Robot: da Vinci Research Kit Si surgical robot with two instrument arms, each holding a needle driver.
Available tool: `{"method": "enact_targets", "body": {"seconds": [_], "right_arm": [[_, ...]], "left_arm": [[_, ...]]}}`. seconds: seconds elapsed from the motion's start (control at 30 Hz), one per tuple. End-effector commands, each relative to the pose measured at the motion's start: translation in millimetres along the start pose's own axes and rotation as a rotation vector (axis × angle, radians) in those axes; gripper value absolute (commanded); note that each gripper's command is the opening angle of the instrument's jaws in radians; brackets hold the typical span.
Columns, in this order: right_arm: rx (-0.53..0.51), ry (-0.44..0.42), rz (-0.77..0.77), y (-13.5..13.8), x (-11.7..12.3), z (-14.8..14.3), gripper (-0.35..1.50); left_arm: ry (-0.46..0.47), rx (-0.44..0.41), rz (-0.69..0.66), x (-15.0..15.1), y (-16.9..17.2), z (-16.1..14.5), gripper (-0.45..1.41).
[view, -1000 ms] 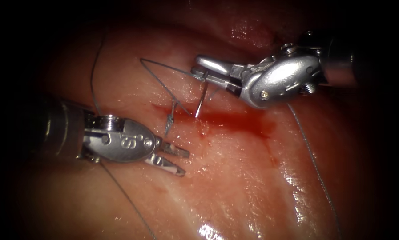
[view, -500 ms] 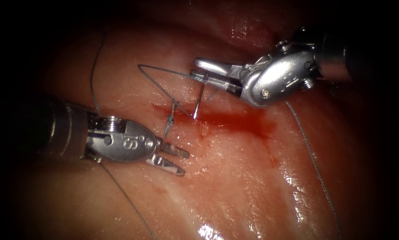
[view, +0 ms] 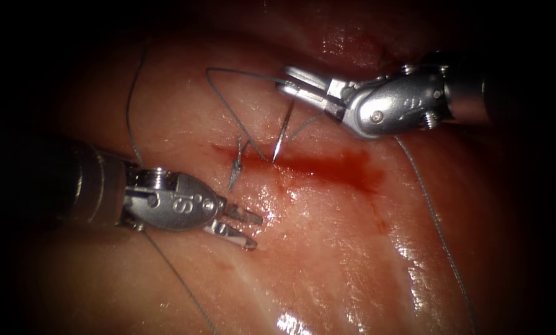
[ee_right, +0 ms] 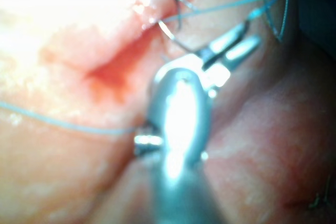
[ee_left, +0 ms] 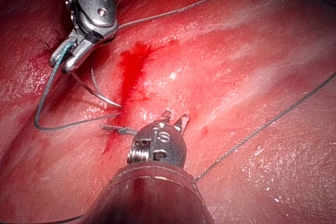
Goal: Wound Closure
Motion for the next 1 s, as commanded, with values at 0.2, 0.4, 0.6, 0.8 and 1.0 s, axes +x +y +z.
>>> {"method": "enact_targets", "body": {"seconds": [0.2,0.4,0.6,0.8,1.0], "right_arm": [[0.012,-0.011,0.028,-1.5,-1.3,0.6,-0.35],[0.03,-0.006,0.021,-1.6,-1.4,0.7,-0.35],[0.036,-0.011,0.031,-1.5,-1.4,0.8,-0.35],[0.05,-0.054,0.18,-1.8,-1.6,0.8,-0.35],[0.058,-0.054,0.263,-2.0,-1.5,0.8,-0.35]], "left_arm": [[0.0,-0.004,0.0,-0.5,0.4,0.7,-0.03],[0.001,-0.008,0.004,-0.9,0.5,0.3,-0.03],[0.0,-0.007,0.005,-1.0,0.5,0.4,-0.03],[0.001,-0.008,0.0,-1.2,0.3,0.5,-0.03],[-0.002,-0.008,0.003,-1.5,0.1,0.7,-0.03]]}}
